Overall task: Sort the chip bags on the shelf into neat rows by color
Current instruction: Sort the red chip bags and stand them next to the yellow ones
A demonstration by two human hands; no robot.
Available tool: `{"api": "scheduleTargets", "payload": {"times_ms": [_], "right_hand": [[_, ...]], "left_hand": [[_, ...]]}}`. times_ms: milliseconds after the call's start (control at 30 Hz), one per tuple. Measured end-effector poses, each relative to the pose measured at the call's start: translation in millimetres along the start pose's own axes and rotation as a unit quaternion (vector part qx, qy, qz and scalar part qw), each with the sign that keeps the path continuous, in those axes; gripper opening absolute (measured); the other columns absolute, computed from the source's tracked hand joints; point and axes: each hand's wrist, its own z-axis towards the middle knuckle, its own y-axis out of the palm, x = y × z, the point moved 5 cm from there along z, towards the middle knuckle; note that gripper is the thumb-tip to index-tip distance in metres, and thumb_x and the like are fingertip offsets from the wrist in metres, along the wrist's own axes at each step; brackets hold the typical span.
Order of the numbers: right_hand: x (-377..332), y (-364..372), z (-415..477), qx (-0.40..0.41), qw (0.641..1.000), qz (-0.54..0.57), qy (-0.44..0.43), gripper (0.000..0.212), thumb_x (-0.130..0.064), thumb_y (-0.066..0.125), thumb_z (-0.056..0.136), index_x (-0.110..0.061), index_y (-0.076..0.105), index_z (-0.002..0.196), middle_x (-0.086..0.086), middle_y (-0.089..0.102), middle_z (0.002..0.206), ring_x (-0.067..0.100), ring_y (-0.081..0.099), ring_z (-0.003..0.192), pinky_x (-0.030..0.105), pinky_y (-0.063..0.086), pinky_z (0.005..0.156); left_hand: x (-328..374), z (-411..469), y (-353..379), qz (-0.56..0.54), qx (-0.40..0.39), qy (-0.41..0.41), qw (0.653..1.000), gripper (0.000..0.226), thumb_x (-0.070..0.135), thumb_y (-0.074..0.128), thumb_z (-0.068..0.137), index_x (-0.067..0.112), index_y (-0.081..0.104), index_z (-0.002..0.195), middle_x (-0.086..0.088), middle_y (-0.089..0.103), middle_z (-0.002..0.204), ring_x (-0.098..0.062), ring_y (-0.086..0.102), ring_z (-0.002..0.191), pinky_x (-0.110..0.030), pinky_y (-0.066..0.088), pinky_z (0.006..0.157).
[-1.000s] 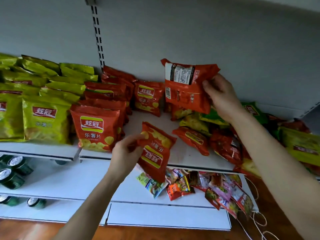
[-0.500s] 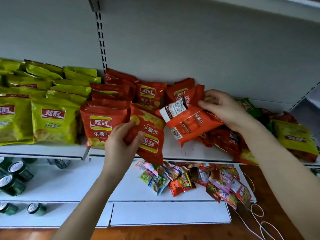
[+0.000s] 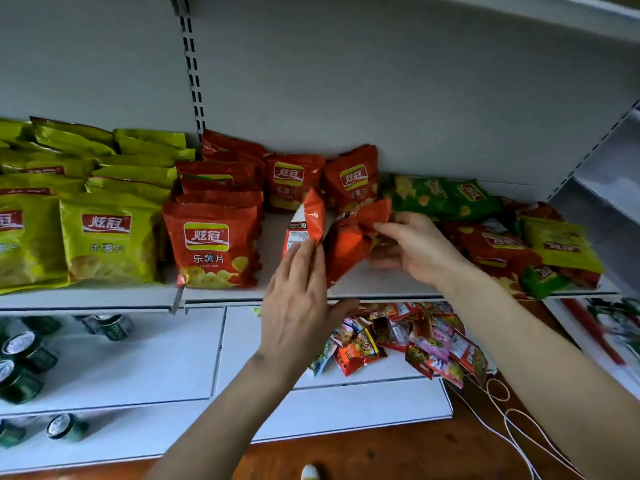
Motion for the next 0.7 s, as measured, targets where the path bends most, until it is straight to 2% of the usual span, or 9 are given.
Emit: {"api": "scheduleTargets", "payload": {"times_ms": [67,167,267,333,400,467,500,600,700], "right_hand": [[5.3,6.4,-9.6,-0.035,0.998,0.04,0.018,0.009,-0.006,0.048,0.093,-0.009,0.057,0.093,0.008,0.068,0.077,0.016,0.068,0.057,0.027,0.056,0.048],[6.0,2.9,-17.2,-0.056,0.998,0.037,0.012,0.012,-0.015,0.054,0.092,-0.008,0.057,0.101,0.009,0.07,0.079,0.02,0.069,0.063,0.023,0.054,0.047],[-10.4,-18.7,-14.6,0.033,0.984,-0.115,-0.132,0.026,-0.03,0.062,0.085,-0.013,0.054,0.103,0.005,0.064,0.095,0.016,0.066,0.083,0.027,0.054,0.068],[-23.1,-23.2,-13.1,0.027,0.961,-0.182,-0.208,0.043,-0.037,0.067,0.076,-0.018,0.052,0.111,-0.005,0.058,0.106,0.008,0.057,0.097,0.02,0.048,0.083],[-23.9,-15.4,-7.5,-0.056,0.961,-0.201,-0.184,0.062,-0.043,0.068,0.064,-0.019,0.051,0.118,-0.008,0.056,0.114,0.0,0.056,0.101,0.016,0.047,0.085],[-22.3,-10.3,-0.2,-0.097,0.973,-0.138,-0.158,0.052,-0.035,0.072,0.062,-0.021,0.056,0.109,-0.008,0.064,0.106,0.0,0.063,0.092,0.018,0.053,0.076],[-22.7,-9.9,4.7,-0.094,0.98,-0.084,-0.156,0.039,-0.026,0.072,0.066,-0.023,0.057,0.102,-0.008,0.066,0.099,0.001,0.066,0.086,0.018,0.053,0.07],[-20.5,-10.0,22.4,-0.079,0.987,0.025,-0.135,0.026,-0.008,0.068,0.077,-0.021,0.056,0.097,-0.006,0.068,0.09,0.006,0.068,0.077,0.019,0.054,0.063],[-14.8,-6.2,38.8,-0.131,0.987,0.019,-0.089,0.032,-0.016,0.068,0.074,-0.018,0.056,0.104,-0.001,0.068,0.099,0.009,0.068,0.083,0.021,0.055,0.065]], "left_hand": [[0.7,1.3,2.5,-0.018,-0.013,-0.004,1.0,0.076,0.049,0.064,0.072,-0.008,0.053,0.12,-0.025,0.06,0.117,-0.041,0.062,0.102,-0.045,0.055,0.076],[-10.2,2.8,2.2,-0.086,-0.006,-0.052,0.995,0.063,0.036,0.07,0.072,-0.005,0.054,0.119,-0.021,0.059,0.116,-0.036,0.064,0.095,-0.036,0.055,0.065],[-25.3,7.0,3.0,-0.219,-0.043,-0.161,0.962,0.048,0.03,0.073,0.077,0.002,0.06,0.113,-0.007,0.055,0.115,-0.023,0.058,0.1,-0.028,0.048,0.076],[-30.9,9.5,7.3,-0.325,-0.094,-0.221,0.915,0.041,0.035,0.077,0.068,0.016,0.062,0.101,0.001,0.06,0.107,-0.017,0.061,0.096,-0.027,0.051,0.078],[-31.8,13.0,10.7,-0.431,-0.128,-0.268,0.852,0.034,0.029,0.082,0.066,0.028,0.059,0.091,0.004,0.067,0.098,-0.012,0.067,0.087,-0.025,0.056,0.072],[-31.8,15.7,14.3,-0.489,-0.122,-0.299,0.81,0.033,0.023,0.083,0.07,0.026,0.06,0.094,0.006,0.069,0.095,-0.007,0.069,0.083,-0.019,0.055,0.066],[-31.7,17.1,14.5,-0.503,-0.107,-0.316,0.797,0.038,0.03,0.082,0.068,0.023,0.061,0.098,0.006,0.069,0.096,-0.006,0.069,0.083,-0.018,0.054,0.065],[-32.9,20.8,17.6,-0.509,-0.082,-0.345,0.784,0.07,0.06,0.077,0.05,0.02,0.063,0.106,0.004,0.071,0.101,-0.011,0.069,0.09,-0.026,0.055,0.072],[-33.7,25.0,22.4,-0.514,-0.106,-0.352,0.775,0.053,0.048,0.083,0.052,0.024,0.065,0.096,0.003,0.073,0.095,-0.015,0.07,0.088,-0.03,0.058,0.073]]}}
